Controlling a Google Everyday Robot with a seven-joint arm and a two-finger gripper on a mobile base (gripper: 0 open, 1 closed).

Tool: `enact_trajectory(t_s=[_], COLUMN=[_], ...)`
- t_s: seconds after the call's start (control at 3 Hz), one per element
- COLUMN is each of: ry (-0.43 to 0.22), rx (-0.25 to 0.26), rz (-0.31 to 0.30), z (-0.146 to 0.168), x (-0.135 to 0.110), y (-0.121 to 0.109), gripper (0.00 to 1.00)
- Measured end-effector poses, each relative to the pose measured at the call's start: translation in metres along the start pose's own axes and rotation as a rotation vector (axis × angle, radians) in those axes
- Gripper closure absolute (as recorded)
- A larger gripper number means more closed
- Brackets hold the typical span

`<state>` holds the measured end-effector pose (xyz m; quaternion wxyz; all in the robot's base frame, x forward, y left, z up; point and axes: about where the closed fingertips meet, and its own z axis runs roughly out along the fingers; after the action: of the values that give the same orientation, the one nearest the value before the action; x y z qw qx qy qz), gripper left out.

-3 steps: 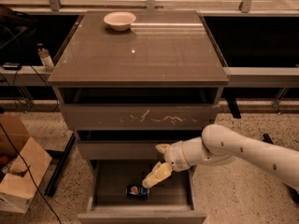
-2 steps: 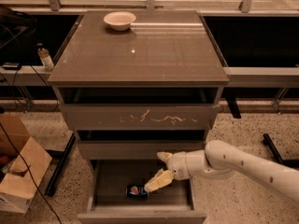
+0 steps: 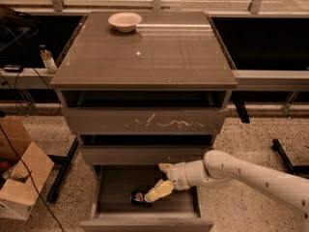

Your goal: Pick pepsi can from bottom drawer and place on counter

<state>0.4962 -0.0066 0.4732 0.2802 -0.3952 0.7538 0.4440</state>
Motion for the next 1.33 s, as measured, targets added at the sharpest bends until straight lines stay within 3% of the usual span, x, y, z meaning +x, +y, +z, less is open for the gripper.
enact_trajectory(t_s=[0.33, 1.33], ry=[0.016, 0.145], rx=[-0.002, 0.149], rz=[0.017, 0.013], z=[0.024, 0.098], x=[0.018, 0.096], y=[-0.027, -0.106], gripper=[0.0, 0.0])
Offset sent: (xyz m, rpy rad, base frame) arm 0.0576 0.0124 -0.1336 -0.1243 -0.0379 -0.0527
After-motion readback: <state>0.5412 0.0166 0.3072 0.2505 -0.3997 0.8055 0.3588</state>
